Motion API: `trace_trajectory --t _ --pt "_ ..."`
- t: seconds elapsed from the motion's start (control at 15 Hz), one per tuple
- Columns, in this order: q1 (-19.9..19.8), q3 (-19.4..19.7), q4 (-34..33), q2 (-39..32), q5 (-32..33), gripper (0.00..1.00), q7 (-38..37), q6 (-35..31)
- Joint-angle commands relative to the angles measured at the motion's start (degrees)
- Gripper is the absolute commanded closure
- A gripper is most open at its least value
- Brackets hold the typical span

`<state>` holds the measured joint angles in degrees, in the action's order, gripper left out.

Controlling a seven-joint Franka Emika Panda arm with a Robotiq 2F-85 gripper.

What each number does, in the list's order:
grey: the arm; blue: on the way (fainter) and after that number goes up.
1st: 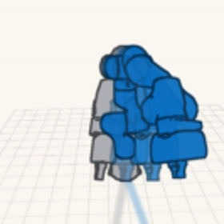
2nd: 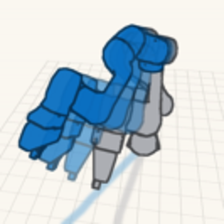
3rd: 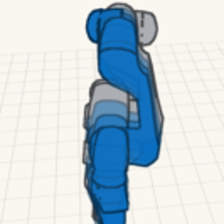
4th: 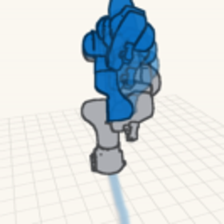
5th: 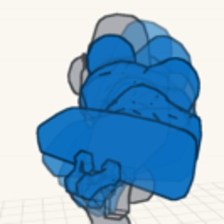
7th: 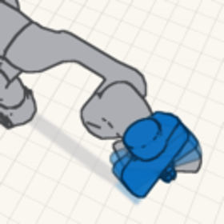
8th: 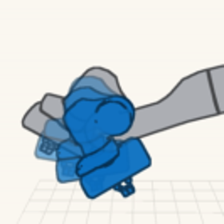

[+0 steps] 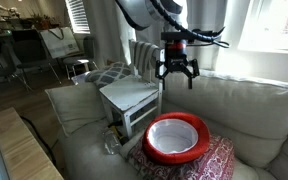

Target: Put the hats on the seat of the chair then on the sofa

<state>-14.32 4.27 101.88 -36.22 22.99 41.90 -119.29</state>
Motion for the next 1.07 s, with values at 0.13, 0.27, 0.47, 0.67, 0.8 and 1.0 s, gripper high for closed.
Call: trace_trajectory --t 0.13,0.27,0.47,0.67,0.8,1.0 --pt "-4.08 -0.66 0.14 8.92 -12.49 0.00 3.83 6.85" --pt "-4.01 -0.15 0.45 11.72 -14.66 0.00 3.32 6.61" --pt "-3.16 0.53 1.67 15.74 -15.48 0.00 2.08 5.08" --pt "-2.04 1.03 2.84 19.32 -14.38 0.00 0.42 3.88" --pt "-1.36 1.28 3.40 21.25 -13.79 0.00 -1.04 3.78" --pt "-1.53 1.21 -0.35 18.84 -14.41 0.00 0.81 5.95"
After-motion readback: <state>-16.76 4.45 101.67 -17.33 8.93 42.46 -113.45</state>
